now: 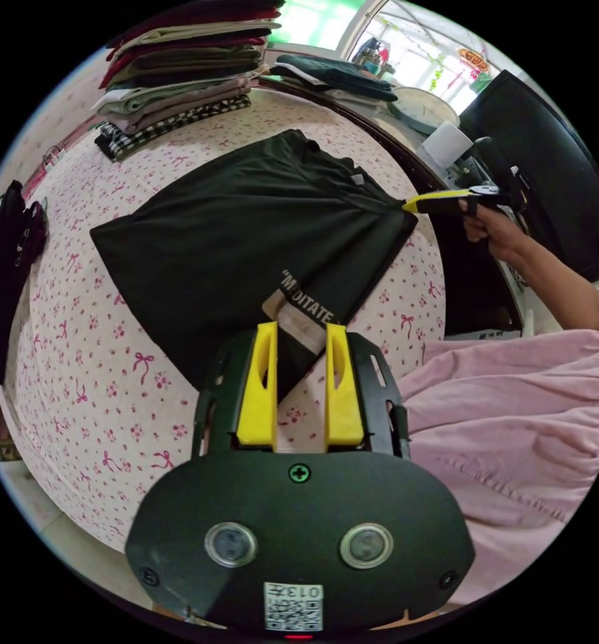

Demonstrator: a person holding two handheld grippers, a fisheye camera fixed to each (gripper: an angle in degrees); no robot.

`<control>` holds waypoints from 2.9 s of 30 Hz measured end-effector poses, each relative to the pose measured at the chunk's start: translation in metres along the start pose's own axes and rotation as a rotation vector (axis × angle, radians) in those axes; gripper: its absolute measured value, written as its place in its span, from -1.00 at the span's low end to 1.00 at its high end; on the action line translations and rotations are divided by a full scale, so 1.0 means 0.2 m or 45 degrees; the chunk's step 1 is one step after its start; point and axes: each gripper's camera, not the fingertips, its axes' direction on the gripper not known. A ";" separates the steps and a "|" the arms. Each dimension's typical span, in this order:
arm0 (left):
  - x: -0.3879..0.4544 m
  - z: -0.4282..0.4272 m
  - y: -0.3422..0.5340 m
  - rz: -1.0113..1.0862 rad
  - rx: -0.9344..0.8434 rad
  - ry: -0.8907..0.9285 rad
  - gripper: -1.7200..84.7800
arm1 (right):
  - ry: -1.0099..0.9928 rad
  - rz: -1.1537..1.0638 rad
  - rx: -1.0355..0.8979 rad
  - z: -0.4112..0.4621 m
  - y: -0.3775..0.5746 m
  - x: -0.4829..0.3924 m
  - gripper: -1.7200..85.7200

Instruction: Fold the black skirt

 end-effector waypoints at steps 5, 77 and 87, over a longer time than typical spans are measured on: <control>-0.05 -0.14 0.06 -0.073 0.068 -0.002 -0.72 | 0.027 0.063 0.156 -0.14 -0.05 -0.01 -0.81; -0.43 -0.13 0.36 -0.256 0.313 0.476 -0.95 | -0.121 -1.062 -0.086 0.70 -1.44 -1.52 -0.94; 0.10 0.17 -0.28 -0.140 0.240 0.448 -0.95 | -0.167 -0.936 -0.101 0.46 -1.30 -0.64 -0.94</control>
